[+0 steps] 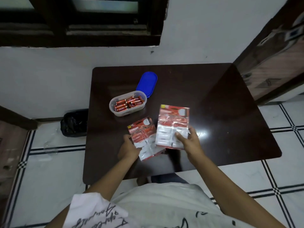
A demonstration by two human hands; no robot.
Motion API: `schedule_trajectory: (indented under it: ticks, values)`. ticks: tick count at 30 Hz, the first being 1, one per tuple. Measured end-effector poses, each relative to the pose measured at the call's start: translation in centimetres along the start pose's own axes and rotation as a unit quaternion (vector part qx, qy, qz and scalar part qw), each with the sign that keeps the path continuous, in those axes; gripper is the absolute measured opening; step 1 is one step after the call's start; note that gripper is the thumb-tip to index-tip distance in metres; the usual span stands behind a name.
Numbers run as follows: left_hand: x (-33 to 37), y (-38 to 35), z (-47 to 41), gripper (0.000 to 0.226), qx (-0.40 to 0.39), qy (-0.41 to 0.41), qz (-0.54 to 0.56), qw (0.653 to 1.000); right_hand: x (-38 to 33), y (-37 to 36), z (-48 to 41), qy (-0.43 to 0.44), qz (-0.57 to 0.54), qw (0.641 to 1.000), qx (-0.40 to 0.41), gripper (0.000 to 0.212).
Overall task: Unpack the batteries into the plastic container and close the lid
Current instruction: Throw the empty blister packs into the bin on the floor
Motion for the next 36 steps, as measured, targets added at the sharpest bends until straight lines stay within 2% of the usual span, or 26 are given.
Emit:
schedule_trajectory:
  ticks: [4,6,13,17,18,20,23,27,30,33,36]
  values:
    - [0.4,-0.1,0.5,0.049,-0.014,-0.036,0.008,0.999,0.8,-6.0,0.7,-0.015,0.081,0.985,-0.152,0.054]
    - [0.3,0.0,0.8,0.047,-0.009,-0.047,0.008,0.999,2.4,-8.3,0.9,-0.017,0.142,0.973,-0.181,0.051]
    - [0.0,0.2,0.5,0.028,-0.014,-0.046,0.021,0.999,3.9,-8.9,-0.3,0.022,0.314,0.946,-0.082,0.036]
    - [-1.5,-0.5,0.4,0.016,-0.01,0.025,0.157,0.987,3.8,-7.8,-0.7,0.041,0.482,0.875,-0.024,0.05]
    - [-1.8,-0.7,0.4,0.019,-0.007,0.043,0.195,0.98,3.9,-7.6,-0.8,0.038,0.482,0.875,-0.024,0.05]
    - [-2.0,-1.1,0.7,0.026,-0.002,0.069,0.246,0.967,4.5,-7.6,-1.1,0.004,0.409,0.911,-0.047,0.046]
    - [-1.9,-1.8,1.1,0.037,-0.015,0.099,0.298,0.949,5.6,-8.0,-0.9,-0.095,0.281,0.951,-0.088,0.044]
    - [-2.3,-2.0,1.4,0.047,-0.035,0.144,0.379,0.914,4.6,-9.9,0.1,-0.135,0.182,0.959,-0.168,0.039]
    - [-1.2,-1.3,2.5,0.043,-0.063,0.124,0.446,0.884,2.6,-11.9,1.3,-0.126,0.11,0.959,-0.229,0.04]
    - [-0.7,1.7,3.6,0.041,-0.023,0.068,0.483,0.872,0.7,-14.7,2.5,-0.102,0.083,0.945,-0.299,0.044]
    - [-1.7,5.8,4.6,0.043,0.035,0.045,0.521,0.852,-0.4,-18.4,3.6,-0.107,0.065,0.923,-0.364,0.041]
Point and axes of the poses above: each hand's wrist, its own z-axis away from the middle knuckle, its own y-axis out of the back of the hand, x = y × z, the point moved 10 cm from there along -z, towards the middle knuckle, and after that the axes turned 9 degrees about z, right-handed, at the moved point
